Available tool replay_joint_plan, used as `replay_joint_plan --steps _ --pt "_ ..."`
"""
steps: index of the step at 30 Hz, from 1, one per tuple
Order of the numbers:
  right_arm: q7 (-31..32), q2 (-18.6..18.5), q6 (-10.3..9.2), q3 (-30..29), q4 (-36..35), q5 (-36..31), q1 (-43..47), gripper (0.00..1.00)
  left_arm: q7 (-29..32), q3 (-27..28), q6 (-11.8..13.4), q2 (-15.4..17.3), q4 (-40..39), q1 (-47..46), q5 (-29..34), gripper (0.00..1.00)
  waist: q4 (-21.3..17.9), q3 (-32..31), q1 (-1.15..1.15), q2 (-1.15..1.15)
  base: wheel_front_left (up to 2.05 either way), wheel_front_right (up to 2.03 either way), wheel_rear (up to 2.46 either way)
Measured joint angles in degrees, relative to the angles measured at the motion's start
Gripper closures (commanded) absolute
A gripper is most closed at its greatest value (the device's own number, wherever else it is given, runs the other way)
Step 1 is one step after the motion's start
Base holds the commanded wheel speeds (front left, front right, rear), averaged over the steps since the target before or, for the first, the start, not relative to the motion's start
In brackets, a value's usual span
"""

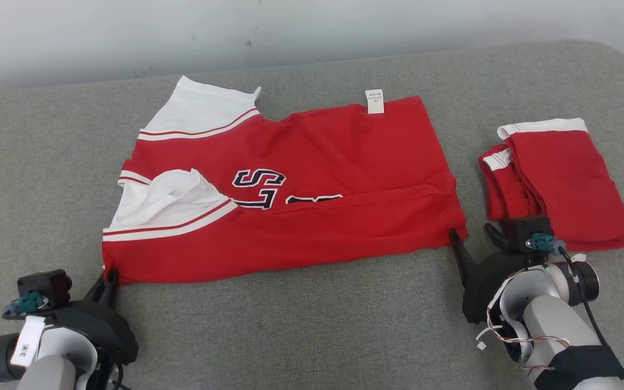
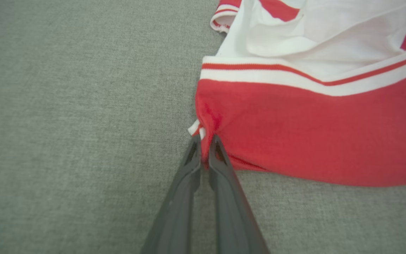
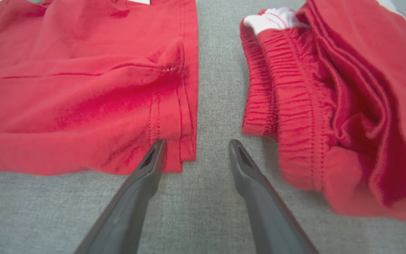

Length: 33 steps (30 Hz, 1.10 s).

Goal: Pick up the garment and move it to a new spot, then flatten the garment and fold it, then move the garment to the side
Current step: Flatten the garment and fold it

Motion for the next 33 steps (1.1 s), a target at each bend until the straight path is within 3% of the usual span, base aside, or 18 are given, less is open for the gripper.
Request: replay_joint_plan --steps 16,17,18,19,33 --pt "-0.26 -0.03 1.96 0.97 3.18 0.35 -2.11 0.0 -0.58 -0.38 -0.07 -0.41 0.63 -0.82 -0.05 1.0 0.73 0.42 0.0 0.0 0.0 0.0 0.0" --pt "-0.27 -0.03 2.19 0.99 3.37 0.41 -2.15 0.56 -0.59 -0.38 -0.07 -0.42 0.69 -0.86 -0.08 1.0 0.76 0.41 0.0 0.0 0.0 0.0 0.0" --pt "-0.27 -0.03 2.19 1.0 3.55 0.41 -2.19 0.86 -0.62 -0.4 -0.08 -0.43 0.78 -0.91 -0.08 1.0 0.78 0.39 0.0 0.0 0.0 0.0 0.0" --pt "-0.29 -0.03 2.23 1.03 3.72 0.42 -2.24 1.0 -0.87 -0.43 -0.08 -0.44 0.91 -0.96 -0.09 1.0 0.79 0.37 0.0 0.0 0.0 0.0 0.0" --pt "-1.85 -0.19 3.07 1.27 4.14 0.62 -0.23 1.0 -1.26 -0.62 -0.15 0.25 1.19 0.82 -0.48 1.0 0.5 -1.44 0.0 0.0 0.0 0.0 0.0"
